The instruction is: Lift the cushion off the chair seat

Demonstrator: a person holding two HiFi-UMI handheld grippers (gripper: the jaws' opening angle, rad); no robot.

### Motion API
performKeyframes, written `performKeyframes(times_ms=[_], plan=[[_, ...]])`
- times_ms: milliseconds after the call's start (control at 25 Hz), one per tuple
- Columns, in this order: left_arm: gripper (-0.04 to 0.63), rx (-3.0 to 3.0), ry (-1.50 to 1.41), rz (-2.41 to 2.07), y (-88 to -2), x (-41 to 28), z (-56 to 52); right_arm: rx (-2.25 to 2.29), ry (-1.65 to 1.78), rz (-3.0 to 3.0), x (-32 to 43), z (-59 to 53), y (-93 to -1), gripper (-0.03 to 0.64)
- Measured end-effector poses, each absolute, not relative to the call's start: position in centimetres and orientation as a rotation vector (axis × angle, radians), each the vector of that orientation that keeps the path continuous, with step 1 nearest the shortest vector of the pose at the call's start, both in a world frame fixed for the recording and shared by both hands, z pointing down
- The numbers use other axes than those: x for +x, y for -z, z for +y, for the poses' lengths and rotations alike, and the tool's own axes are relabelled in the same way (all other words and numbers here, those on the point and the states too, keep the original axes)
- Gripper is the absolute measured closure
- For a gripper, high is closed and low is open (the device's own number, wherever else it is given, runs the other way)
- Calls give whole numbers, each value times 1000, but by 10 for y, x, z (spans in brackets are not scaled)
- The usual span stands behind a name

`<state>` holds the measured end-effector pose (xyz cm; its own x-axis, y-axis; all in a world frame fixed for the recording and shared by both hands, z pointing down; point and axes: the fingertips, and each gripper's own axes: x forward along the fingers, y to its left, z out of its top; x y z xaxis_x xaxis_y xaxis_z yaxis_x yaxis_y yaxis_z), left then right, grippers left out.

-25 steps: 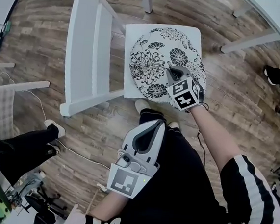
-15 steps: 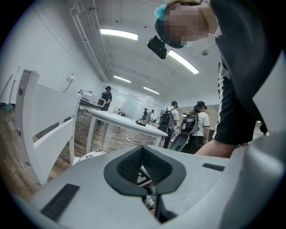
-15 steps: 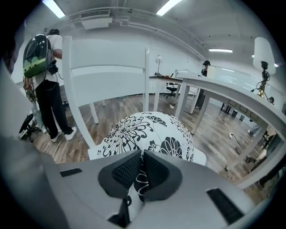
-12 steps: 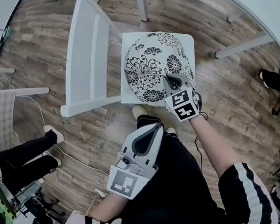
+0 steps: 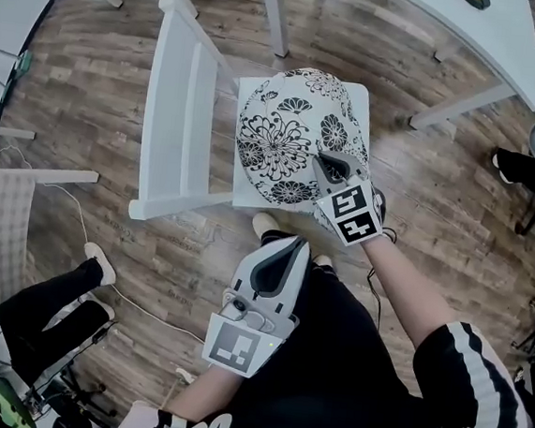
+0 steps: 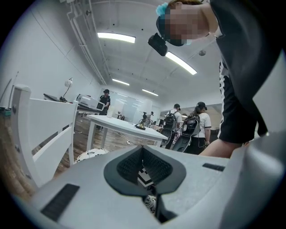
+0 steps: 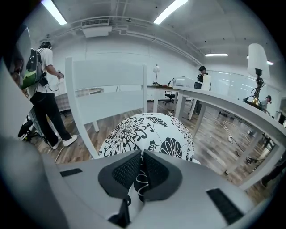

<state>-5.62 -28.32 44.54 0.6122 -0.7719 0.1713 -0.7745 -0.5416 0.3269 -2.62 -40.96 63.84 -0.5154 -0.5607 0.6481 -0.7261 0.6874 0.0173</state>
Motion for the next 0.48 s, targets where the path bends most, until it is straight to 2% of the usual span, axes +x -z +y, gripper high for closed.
performKeyframes(times_ms=[480], plan=[[590,2516,28,-1265,-412,-48,-293,995,-281,-2323,-16,-416,-582,586]])
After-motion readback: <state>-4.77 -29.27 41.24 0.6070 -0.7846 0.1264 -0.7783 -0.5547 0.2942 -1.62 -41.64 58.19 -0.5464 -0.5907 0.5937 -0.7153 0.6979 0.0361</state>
